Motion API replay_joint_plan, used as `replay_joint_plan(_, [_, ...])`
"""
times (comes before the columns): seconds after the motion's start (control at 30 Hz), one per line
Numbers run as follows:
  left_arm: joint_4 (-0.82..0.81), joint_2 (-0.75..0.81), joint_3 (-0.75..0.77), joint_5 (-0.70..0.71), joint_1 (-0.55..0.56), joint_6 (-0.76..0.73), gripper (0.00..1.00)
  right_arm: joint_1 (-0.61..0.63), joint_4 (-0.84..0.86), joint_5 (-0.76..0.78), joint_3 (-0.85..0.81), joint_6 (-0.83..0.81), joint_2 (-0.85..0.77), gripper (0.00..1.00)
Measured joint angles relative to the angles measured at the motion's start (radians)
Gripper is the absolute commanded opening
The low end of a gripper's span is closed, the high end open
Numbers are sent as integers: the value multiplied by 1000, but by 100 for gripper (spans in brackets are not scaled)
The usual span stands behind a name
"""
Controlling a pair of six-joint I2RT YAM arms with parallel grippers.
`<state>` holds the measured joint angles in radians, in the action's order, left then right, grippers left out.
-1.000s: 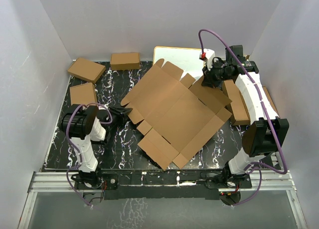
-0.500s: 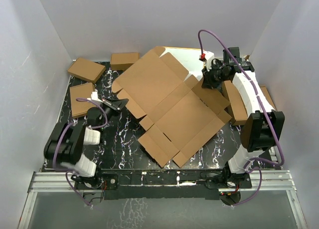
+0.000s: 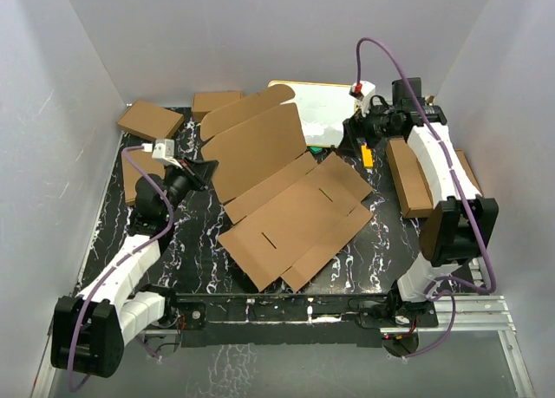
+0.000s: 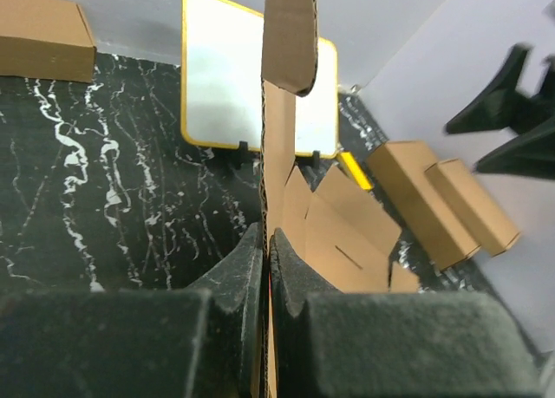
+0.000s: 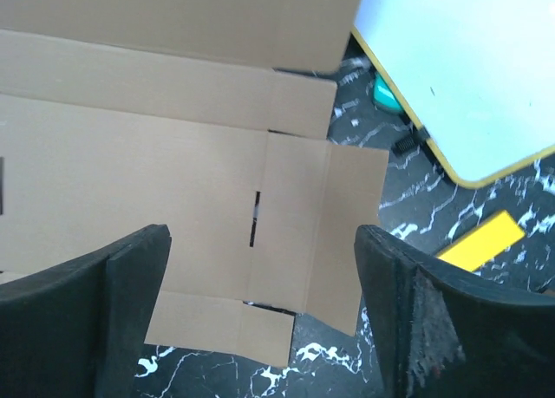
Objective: Fold the paper box
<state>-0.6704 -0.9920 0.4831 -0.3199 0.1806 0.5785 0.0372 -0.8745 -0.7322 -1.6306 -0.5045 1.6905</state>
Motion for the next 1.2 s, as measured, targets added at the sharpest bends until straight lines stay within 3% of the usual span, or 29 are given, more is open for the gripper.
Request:
replay_joint_plan(0.27, [102, 20, 37, -89, 37, -292, 0, -19, 37, -221, 53, -84, -164, 98])
replay_joint_plan(0.57, [175, 118, 50, -226, 44, -557, 0, -11, 33, -446, 57, -422, -157, 98])
replay_joint_plan(0.93, [235, 129, 72, -346, 53, -668, 0, 158, 15, -347, -109, -551, -53, 99])
replay_joint_plan(1.2, [262, 130, 103, -403, 66, -695, 0, 189, 19, -260, -153, -569, -26, 83])
